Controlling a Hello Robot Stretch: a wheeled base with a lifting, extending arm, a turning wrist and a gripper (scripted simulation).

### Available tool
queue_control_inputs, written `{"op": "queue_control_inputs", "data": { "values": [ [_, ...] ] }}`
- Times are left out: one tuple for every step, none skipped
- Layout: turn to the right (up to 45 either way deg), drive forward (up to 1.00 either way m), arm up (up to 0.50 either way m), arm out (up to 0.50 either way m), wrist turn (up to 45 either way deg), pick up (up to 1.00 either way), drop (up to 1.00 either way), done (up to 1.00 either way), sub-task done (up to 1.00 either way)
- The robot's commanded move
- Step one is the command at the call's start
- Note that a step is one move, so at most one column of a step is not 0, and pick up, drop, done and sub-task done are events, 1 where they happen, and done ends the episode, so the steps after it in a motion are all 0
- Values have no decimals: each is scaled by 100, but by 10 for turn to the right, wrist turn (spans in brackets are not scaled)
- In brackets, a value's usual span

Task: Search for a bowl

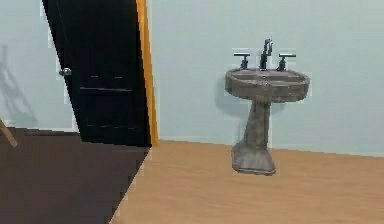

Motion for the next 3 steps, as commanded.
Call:
{"op": "queue_control_inputs", "data": {
  "values": [
    [-60, 0, 0, 0, 0, 0, 0, 0, 0],
    [0, 35, 0, 0, 0, 0, 0, 0, 0],
    [-450, 0, 0, 0, 0, 0, 0, 0, 0]
  ]
}}
